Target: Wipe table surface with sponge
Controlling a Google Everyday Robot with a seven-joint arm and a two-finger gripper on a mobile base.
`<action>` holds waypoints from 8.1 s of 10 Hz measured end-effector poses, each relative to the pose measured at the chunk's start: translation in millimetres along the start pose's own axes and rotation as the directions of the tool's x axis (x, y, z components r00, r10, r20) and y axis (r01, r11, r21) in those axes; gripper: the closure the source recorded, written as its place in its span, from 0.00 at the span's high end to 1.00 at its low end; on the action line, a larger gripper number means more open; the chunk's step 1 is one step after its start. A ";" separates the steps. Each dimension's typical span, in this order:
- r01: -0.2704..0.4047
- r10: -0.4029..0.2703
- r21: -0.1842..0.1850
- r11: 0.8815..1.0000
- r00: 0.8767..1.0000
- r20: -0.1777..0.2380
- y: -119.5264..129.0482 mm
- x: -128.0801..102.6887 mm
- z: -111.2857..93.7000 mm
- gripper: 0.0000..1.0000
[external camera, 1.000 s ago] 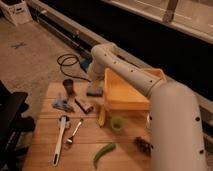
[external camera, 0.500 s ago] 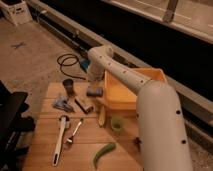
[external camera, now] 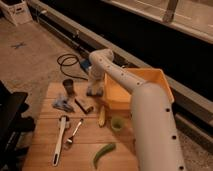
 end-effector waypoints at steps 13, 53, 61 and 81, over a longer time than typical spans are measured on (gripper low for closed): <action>-0.101 0.101 -0.009 0.995 0.993 -0.060 -5.9 41.9 33.8 0.65; -0.091 0.091 0.010 0.996 0.994 -0.062 -5.3 40.5 31.7 0.00; -0.049 0.050 0.069 0.996 0.999 -0.014 -23.2 17.0 39.1 0.00; -0.094 0.094 0.012 0.996 0.996 0.008 14.7 30.7 21.0 0.00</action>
